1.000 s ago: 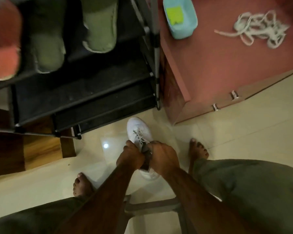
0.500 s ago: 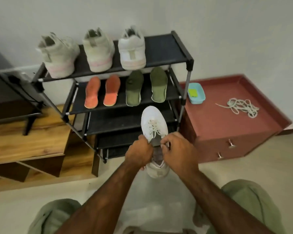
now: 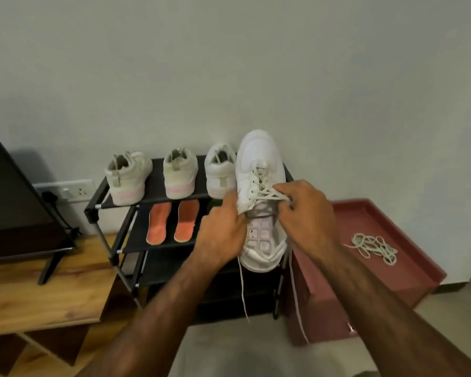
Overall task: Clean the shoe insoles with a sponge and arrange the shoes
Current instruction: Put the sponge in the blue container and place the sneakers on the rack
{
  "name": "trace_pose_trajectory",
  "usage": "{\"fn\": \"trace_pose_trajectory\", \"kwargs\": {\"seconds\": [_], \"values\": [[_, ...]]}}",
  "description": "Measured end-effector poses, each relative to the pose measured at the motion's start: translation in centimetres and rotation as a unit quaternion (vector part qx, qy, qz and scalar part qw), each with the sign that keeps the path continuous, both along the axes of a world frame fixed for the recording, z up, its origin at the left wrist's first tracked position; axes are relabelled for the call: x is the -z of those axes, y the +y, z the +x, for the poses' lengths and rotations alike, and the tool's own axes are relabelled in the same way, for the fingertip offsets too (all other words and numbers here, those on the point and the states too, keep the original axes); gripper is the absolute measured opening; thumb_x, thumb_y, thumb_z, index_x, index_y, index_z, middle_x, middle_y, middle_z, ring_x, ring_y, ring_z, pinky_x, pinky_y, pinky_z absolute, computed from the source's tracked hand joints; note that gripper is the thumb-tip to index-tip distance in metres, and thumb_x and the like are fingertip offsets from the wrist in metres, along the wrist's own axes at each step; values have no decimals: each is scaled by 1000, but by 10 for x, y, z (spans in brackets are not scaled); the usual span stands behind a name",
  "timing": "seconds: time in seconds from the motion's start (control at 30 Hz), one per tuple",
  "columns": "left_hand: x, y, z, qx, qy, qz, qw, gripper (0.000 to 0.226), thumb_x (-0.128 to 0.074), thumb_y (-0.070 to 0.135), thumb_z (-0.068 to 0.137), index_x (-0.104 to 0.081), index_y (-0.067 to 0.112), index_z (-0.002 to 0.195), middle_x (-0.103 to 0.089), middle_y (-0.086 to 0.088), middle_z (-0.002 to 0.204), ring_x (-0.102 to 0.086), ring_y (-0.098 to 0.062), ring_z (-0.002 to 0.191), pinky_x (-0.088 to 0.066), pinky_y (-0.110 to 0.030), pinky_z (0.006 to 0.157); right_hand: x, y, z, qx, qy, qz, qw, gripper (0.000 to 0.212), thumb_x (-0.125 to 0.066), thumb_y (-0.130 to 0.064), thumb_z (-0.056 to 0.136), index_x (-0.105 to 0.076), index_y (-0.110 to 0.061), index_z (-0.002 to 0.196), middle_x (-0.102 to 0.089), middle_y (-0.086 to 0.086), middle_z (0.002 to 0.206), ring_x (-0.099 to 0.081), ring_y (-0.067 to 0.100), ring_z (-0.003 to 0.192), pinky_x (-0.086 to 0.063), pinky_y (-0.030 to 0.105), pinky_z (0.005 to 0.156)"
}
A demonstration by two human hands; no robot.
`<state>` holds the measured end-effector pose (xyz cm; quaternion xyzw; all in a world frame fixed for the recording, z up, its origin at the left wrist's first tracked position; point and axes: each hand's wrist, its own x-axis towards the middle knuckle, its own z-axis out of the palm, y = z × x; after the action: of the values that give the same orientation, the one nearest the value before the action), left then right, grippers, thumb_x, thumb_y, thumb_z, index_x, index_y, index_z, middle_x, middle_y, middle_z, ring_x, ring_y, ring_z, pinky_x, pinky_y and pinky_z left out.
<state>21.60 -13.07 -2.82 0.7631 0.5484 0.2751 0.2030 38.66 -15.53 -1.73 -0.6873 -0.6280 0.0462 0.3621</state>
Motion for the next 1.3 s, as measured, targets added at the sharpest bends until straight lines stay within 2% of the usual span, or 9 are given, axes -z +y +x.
{"fn": "trace_pose_trajectory", "kwargs": {"seconds": [0.17,0.3,0.47,0.57,0.7,0.93,1.1,1.23,1.3], "values": [[-52,39,18,14,-60,66,996,43,-43,37,99,-42,27,141,-68,1,121,-65,-25,104,-49,-37,86,-46,35,13,37,87,123,988,36,-60,-6,93,-76,-24,119,-70,-5,120,-65,14,101,-44,21,84],[-71,83,36,23,-86,58,994,47,-49,27,103,-34,23,147,-64,-1,126,-63,-26,108,-51,-41,92,-67,82,17,23,61,168,984,33,-59,-7,93,-74,-20,119,-65,-2,115,-56,7,90,-37,9,73],[-70,138,58,7,-91,3,996,44,-57,28,98,-35,14,134,-59,-5,122,-62,-25,106,-50,-36,85,-55,134,14,24,25,150,988,35,-60,-13,95,-66,-18,129,-60,-2,121,-64,18,98,-56,36,87],[-57,160,66,-13,-66,-6,998,43,-51,26,100,-37,5,134,-54,-16,130,-59,-32,112,-53,-49,96,-34,154,11,23,15,118,993,37,-53,-19,100,-60,-20,136,-59,0,124,-65,21,103,-57,40,88],[-43,175,68,-12,-58,8,998,35,-41,16,102,-39,3,135,-60,-17,125,-63,-30,107,-55,-49,93,-21,165,12,5,-9,105,994,38,-48,-23,104,-55,-22,141,-60,3,127,-65,23,106,-57,42,89],[-37,186,71,34,-126,26,991,86,-30,55,74,-24,20,152,-57,-9,134,-63,-24,115,-56,-46,97,-23,173,25,-24,14,134,991,37,-59,-21,100,-56,-28,136,-59,-3,123,-65,18,99,-59,38,83],[-27,188,72,43,-96,14,994,75,-45,35,81,-23,22,152,-53,-10,139,-60,-27,119,-55,-50,99,-15,170,36,-42,27,98,994,26,-67,-32,91,-59,-39,115,-62,-16,111,-65,7,91,-58,37,79],[-34,179,75,36,-55,36,997,70,-57,15,94,-21,15,154,-46,-14,142,-56,-30,121,-52,-50,100,-23,171,43,-46,-15,96,994,5,-65,-33,97,-60,-33,98,-59,-13,103,-63,11,83,-53,34,73],[-35,178,73,0,-18,82,996,67,-62,15,92,-29,15,150,-40,-11,140,-55,-27,116,-54,-43,91,-28,172,45,-46,-21,87,995,5,-61,-29,101,-58,-29,97,-61,-12,99,-58,10,77,-46,30,66]]}}
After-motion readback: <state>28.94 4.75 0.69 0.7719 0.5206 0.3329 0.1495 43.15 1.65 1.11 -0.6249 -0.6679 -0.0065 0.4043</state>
